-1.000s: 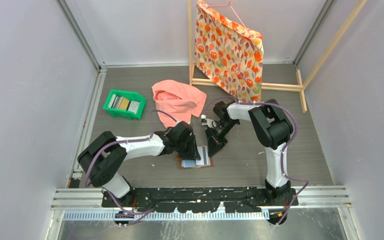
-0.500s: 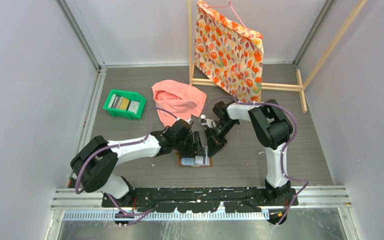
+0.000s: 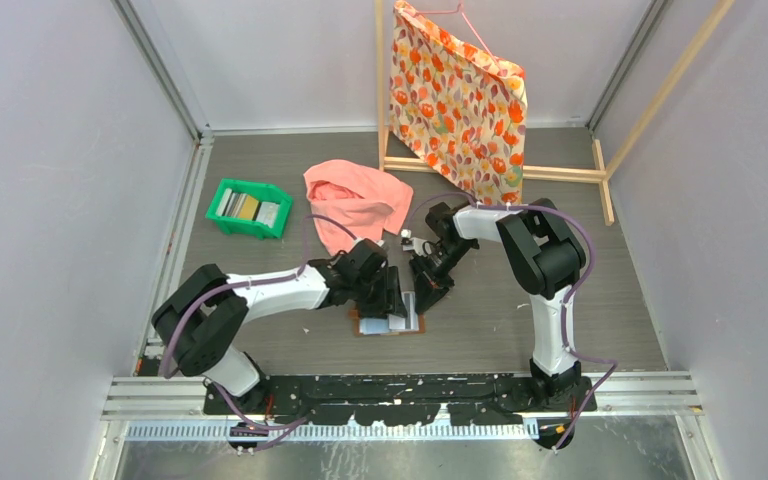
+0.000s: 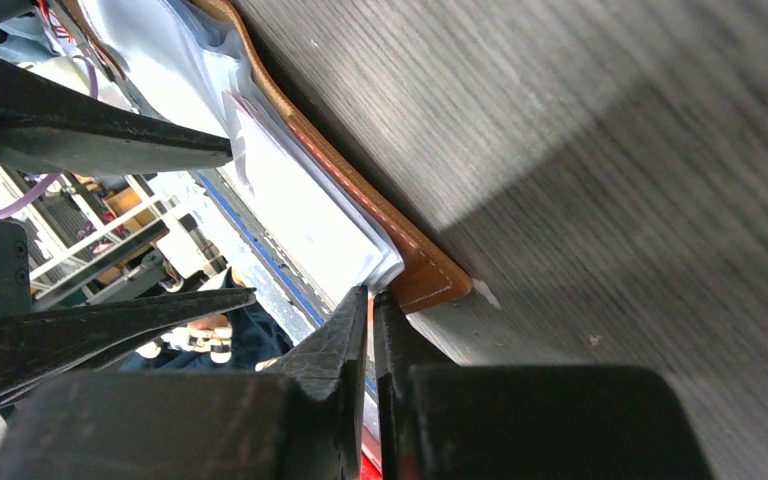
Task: Put the credit cards into the card holder
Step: Insert the credit card into the card holder, then close the card holder at the center of the board.
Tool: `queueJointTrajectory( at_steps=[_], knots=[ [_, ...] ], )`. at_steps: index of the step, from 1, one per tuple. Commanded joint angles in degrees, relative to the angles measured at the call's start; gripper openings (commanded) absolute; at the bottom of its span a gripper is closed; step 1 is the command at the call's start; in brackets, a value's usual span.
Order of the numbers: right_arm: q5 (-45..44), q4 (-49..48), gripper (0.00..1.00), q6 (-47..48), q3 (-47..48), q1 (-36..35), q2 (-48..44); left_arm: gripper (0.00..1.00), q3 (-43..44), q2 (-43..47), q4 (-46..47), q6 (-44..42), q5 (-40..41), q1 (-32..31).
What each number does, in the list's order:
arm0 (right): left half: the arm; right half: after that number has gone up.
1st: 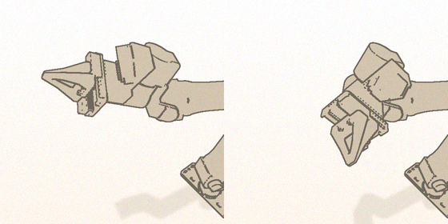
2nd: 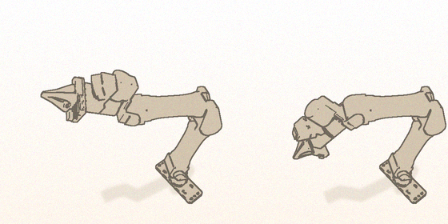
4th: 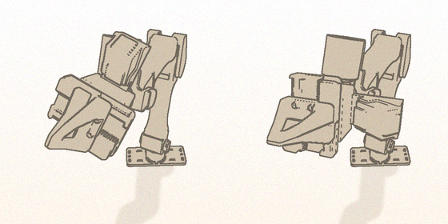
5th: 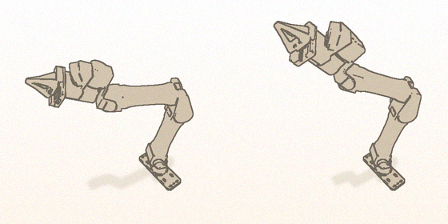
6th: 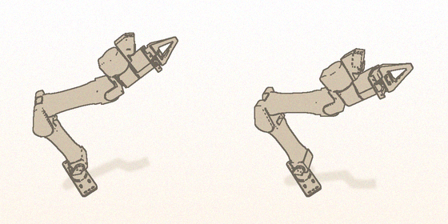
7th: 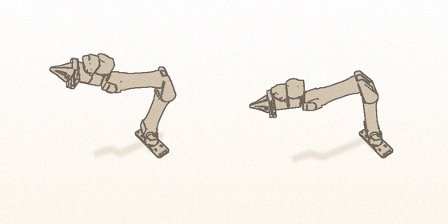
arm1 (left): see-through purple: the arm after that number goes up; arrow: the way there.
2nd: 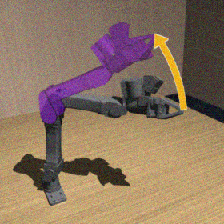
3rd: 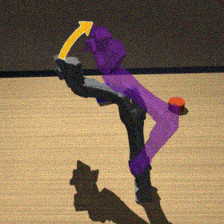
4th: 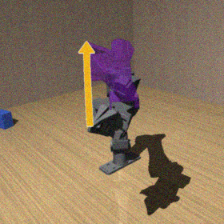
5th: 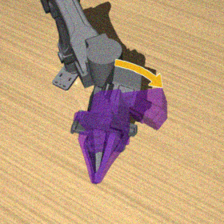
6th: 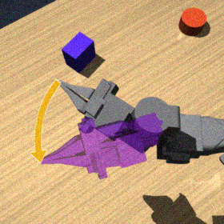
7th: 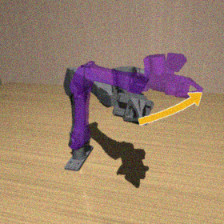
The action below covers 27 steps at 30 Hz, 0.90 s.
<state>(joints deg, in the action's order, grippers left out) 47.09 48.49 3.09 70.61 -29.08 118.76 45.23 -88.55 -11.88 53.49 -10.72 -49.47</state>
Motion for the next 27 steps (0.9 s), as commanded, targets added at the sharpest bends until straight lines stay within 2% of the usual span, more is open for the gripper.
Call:
queueJointTrajectory(
  at_steps=[1,7,13,23,27],
  knots=[
    [-1.2,-1.7,0.11,1.3,1.2,-0.4,-0.2,0.53,2.5,-1.6,0.4,-0.9,-1.1,-0.5],
    [-0.8,-1.7,0.12,1.5,1.2,-0.5,-0.3,0.47,3.2,-3.1,3.8,0.3,-3.4,-1.8],
    [0.1,-0.4,0.14,3.6,2.0,-0.4,-1.1,0.47,3.1,-2.0,5.2,0.5,-3.6,-1.9],
    [2.3,7.2,0.25,16.2,4.0,0.8,-9.7,0.65,0.5,14.2,-4.5,-10.1,3.8,-0.1],
    [0.8,6.8,0.26,17.2,3.2,0.8,-11.3,0.8,-0.6,19.1,-12.3,-13.1,9.0,0.8]
  ],
)
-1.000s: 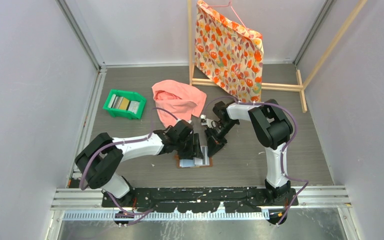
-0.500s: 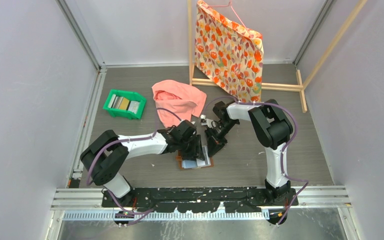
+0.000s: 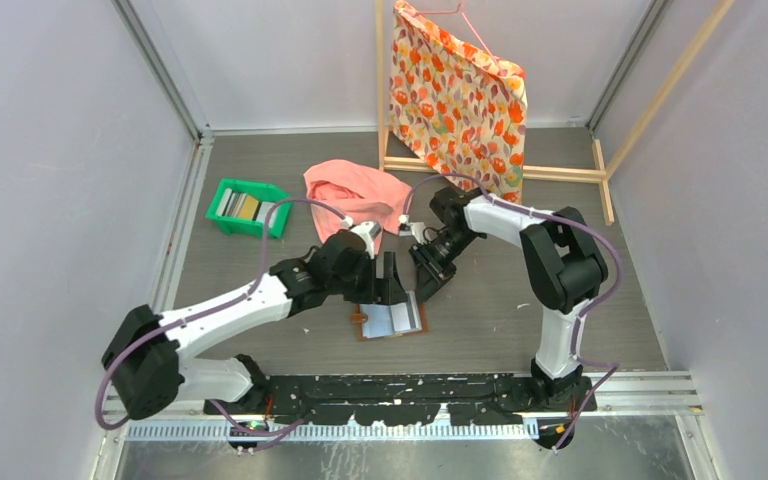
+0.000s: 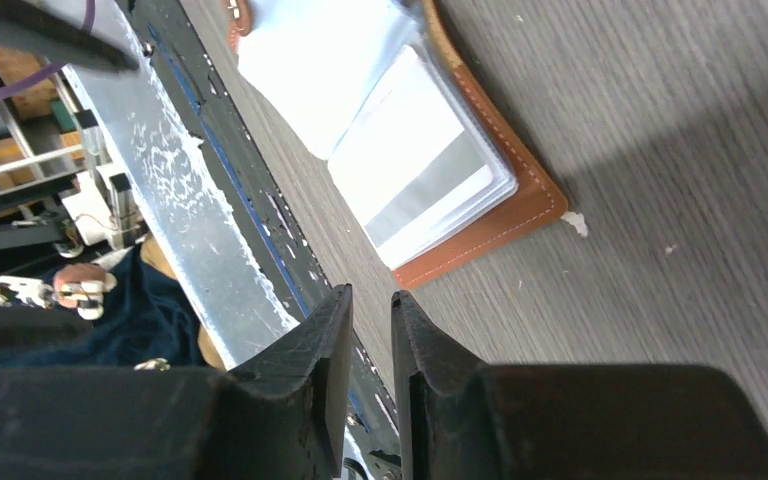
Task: Put the credit cards into the card holder
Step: Close the card holder at the center of the board.
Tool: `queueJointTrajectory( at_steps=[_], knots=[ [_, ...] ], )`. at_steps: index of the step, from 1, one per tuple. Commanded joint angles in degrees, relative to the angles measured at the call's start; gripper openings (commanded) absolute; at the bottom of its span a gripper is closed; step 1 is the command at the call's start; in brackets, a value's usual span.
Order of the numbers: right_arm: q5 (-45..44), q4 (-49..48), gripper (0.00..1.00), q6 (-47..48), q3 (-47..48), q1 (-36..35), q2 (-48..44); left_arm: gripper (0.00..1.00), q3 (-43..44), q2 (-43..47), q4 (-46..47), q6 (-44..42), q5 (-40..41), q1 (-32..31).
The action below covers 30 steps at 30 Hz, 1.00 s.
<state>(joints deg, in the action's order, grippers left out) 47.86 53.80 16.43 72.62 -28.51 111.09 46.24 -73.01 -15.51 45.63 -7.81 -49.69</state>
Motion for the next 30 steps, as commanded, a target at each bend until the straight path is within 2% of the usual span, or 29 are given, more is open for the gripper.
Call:
queueJointTrajectory(
  at_steps=[1,5,9,16,23,27,30],
  knots=[
    [-0.4,1.4,0.27,3.9,1.2,0.3,-3.5,0.84,-1.8,4.0,-11.1,-5.4,7.2,1.3],
    [-0.7,1.4,0.27,3.7,1.4,0.3,-2.7,0.87,-0.5,2.8,-21.2,-3.5,15.8,1.9],
    [-0.9,1.5,0.27,3.6,1.4,0.3,-1.9,0.86,1.0,-0.9,-24.9,1.7,18.1,1.8],
    [-1.2,1.5,0.27,3.5,1.6,0.3,-1.3,0.83,3.8,-6.1,-25.9,6.4,21.6,-2.3],
    [-1.1,1.5,0.26,3.3,1.7,0.2,-1.1,0.82,6.6,-11.7,-23.2,6.9,20.4,-3.4],
    [-0.8,1.6,0.27,3.3,1.8,0.2,-1.1,0.82,8.1,-14.3,-23.7,6.9,23.0,-3.7],
    [-0.8,1.7,0.27,3.4,1.7,0.2,-1.1,0.77,8.2,-16.0,-24.9,7.2,24.0,-3.6]
  ],
)
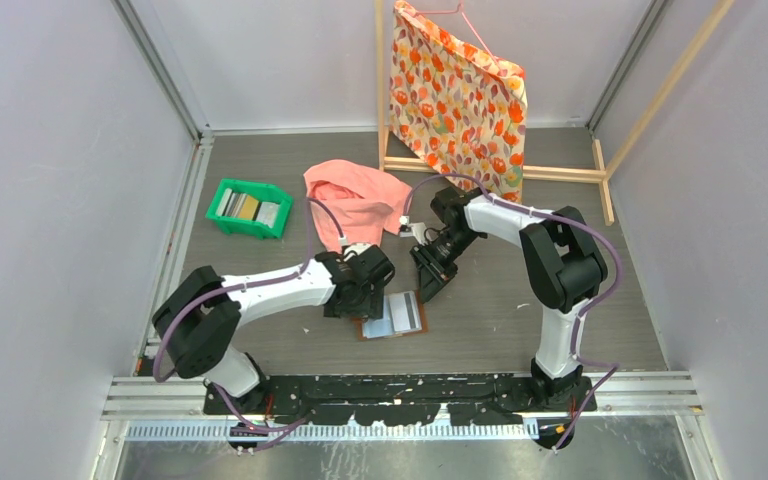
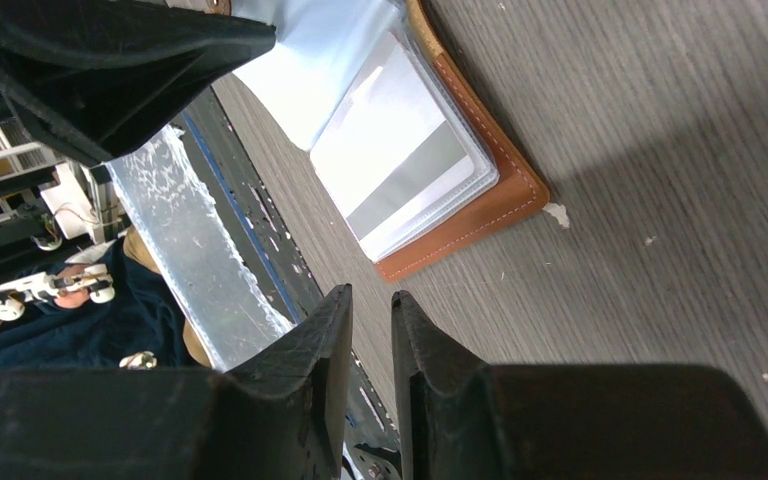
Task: Put the credit cards into the card holder
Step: Close the card holder at the center of the board.
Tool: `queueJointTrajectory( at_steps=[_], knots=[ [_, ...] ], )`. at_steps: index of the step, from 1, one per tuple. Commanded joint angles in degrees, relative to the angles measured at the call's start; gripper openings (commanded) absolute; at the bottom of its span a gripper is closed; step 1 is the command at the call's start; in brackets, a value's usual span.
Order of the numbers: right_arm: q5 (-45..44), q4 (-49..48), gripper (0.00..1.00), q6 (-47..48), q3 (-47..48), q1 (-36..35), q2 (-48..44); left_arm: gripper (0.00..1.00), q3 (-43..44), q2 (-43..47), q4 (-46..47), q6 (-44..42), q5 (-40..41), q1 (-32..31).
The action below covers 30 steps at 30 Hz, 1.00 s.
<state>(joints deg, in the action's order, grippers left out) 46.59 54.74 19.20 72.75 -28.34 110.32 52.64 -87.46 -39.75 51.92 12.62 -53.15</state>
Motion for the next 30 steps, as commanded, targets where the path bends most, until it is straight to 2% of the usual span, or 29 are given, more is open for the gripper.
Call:
queueJointTrajectory(
  at_steps=[1,4,17,27,30],
  knots=[
    [0.4,0.7,0.26,0.6,1.6,0.1,-0.4,0.72,1.6,-1.7,-0.8,1.0,3.6,-0.2],
    [0.5,0.8,0.27,0.7,1.7,0.1,-0.4,0.62,0.4,-0.1,-1.0,1.1,4.0,-0.2],
    [0.5,0.9,0.27,0.7,1.8,0.1,-0.3,0.57,-0.9,5.0,-3.9,-0.2,6.1,-0.2],
    [0.5,1.0,0.27,0.7,1.7,0.0,-0.3,0.32,-1.3,4.9,-4.6,-0.8,5.2,-0.2],
    [0.5,0.9,0.26,0.7,1.7,0.1,-0.3,0.22,-1.4,5.1,-4.4,-1.2,5.1,-0.2]
  ],
)
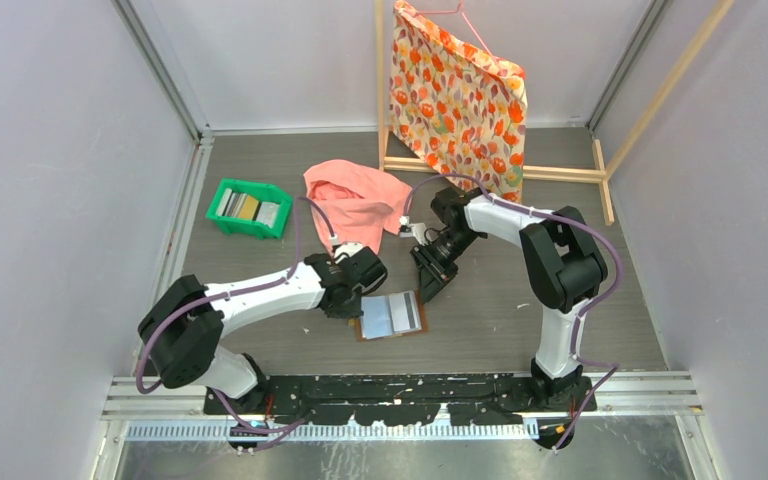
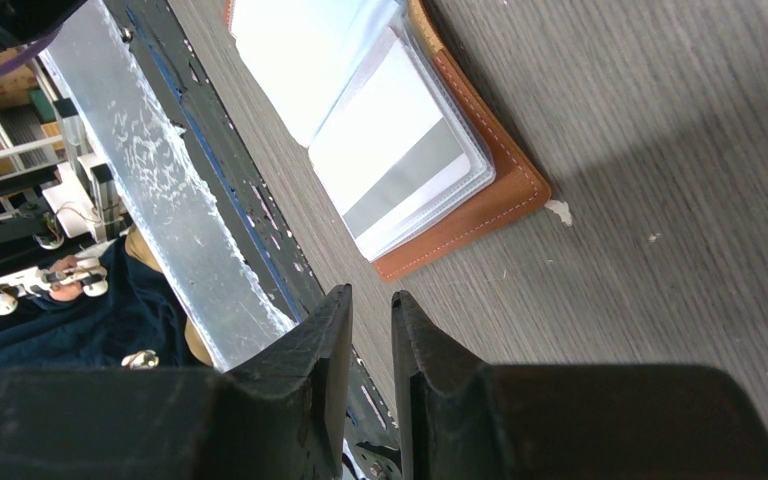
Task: Put the credit cards into the card holder
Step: Close the card holder at the center of the board.
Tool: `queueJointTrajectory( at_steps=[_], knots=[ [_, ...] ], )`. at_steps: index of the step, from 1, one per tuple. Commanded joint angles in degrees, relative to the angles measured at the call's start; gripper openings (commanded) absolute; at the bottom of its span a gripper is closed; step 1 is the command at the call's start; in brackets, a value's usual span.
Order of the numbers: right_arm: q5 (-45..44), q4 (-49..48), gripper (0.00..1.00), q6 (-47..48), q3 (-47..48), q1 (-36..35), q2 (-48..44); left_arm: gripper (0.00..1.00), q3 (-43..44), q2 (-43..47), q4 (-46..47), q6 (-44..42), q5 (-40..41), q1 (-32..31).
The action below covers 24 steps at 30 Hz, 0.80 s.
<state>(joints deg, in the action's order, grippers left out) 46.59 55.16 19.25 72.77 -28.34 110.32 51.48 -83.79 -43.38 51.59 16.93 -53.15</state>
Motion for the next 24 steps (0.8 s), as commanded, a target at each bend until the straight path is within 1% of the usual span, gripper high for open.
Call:
queueJointTrajectory(
  at_steps=[1,4,5,10,13,15,18,21,24],
  knots=[
    [0.4,0.5,0.27,0.6,1.8,0.1,-0.4,0.17,-0.4,1.5,-0.6,-1.1,0.6,-0.2],
    [-0.2,0.0,0.27,0.0,1.6,0.1,-0.5,0.02,-0.5,1.4,0.0,-1.6,0.0,-0.2],
    [-0.7,-0.6,0.27,-0.6,1.4,0.1,-0.6,0.0,-0.5,1.5,0.2,-1.8,-0.1,-0.2],
    [-6.0,-5.1,0.27,-6.2,-0.1,0.6,-1.4,0.0,-0.4,4.9,2.7,-2.9,-0.9,-0.1],
    [-6.2,-7.2,0.28,-9.6,-1.1,1.6,-1.0,0.0,-1.8,9.3,8.2,-3.5,-4.1,0.8],
    [-5.0,-8.4,0.32,-11.5,-1.8,2.5,-0.5,0.0,-3.6,12.0,12.9,-3.3,-8.1,1.9],
    [-0.5,-8.6,0.35,-13.4,-2.0,4.2,1.6,0.0,-5.9,14.5,18.1,-2.3,-13.0,3.8],
    [2.0,-8.2,0.36,-13.5,-2.2,5.2,3.0,0.0,-7.5,15.3,20.6,-1.4,-16.1,5.6],
    [2.9,-7.9,0.37,-11.9,-1.8,5.5,2.1,0.0,-7.9,16.0,20.8,-2.9,-16.7,6.9]
  ],
)
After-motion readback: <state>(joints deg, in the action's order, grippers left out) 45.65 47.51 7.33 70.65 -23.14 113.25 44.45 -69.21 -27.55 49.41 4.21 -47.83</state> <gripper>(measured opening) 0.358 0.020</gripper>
